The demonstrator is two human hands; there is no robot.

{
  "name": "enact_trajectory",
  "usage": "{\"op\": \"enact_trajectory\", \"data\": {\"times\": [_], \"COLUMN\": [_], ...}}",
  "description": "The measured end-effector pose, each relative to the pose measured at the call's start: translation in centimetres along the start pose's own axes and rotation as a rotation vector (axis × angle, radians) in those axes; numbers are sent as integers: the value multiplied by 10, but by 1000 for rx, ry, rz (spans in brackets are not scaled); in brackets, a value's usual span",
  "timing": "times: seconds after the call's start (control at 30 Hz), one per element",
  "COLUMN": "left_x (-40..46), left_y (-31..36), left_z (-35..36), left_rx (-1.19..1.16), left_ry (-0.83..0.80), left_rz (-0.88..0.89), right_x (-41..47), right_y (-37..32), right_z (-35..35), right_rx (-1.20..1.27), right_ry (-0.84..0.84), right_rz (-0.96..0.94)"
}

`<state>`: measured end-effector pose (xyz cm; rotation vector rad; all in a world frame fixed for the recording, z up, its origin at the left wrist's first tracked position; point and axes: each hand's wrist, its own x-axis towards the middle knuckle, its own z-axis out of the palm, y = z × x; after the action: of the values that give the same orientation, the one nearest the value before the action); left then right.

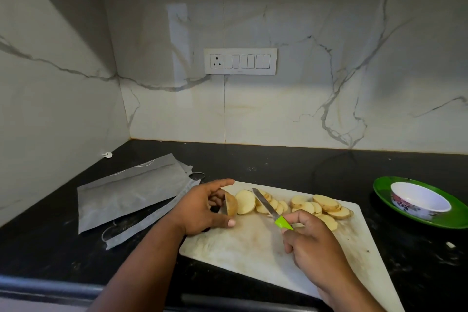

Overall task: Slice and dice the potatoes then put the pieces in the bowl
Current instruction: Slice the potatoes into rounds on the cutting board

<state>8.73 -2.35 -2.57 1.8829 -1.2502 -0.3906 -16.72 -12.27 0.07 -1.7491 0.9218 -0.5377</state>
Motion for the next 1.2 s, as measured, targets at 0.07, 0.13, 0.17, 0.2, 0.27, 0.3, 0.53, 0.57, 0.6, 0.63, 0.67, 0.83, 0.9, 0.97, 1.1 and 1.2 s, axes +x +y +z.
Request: {"op": "enact_trajectory", "data": {"times": [0.07,0.13,0.17,0.2,0.27,0.3,0.53,0.57,0.6,0.63,0.67,0.83,0.9,0.97,1.1,1.2], "left_x": [-2,-4,-4,-4,-4,-3,-4,-4,-4,-4,-4,-4,-3,-3,-2,-1], "left_y": [3,4,5,4,2,1,6,7,8,8,8,6,5,4,1,-3], "left_z": [0,0,0,0,0,-1,-3,-4,-5,-5,-5,-5,-4,-4,-1,3], "left_rx": [-52,-31,-4,9,1,8,-2,-9,-18,-26,-35,-90,-109,-133,-190,-220], "left_ry": [37,56,59,58,67,81,86,83,83,83,84,82,83,87,100,123], "left_rz": [6,-9,-22,-31,-38,-48,-84,-82,-79,-74,-71,-71,-57,-54,-41,-28], "right_x": [-4,-8,-11,-13,-18,-21,-31,-32,-32,-32,-32,-31,-33,-33,-28,-21], "right_y": [0,1,1,0,-2,-4,-26,-28,-29,-30,-31,-31,-30,-31,-36,-41], "right_z": [1,5,7,10,14,16,32,35,38,40,42,49,49,50,53,58], "right_rx": [-48,-169,-245,-318,-432,-473,-622,-629,-632,-632,-633,-653,-663,-673,-703,-730], "right_ry": [34,74,86,96,115,122,115,105,95,85,81,100,100,96,86,83], "right_rz": [-63,-154,-199,-238,-295,-318,-397,-401,-407,-412,-417,-431,-437,-446,-443,-419]}}
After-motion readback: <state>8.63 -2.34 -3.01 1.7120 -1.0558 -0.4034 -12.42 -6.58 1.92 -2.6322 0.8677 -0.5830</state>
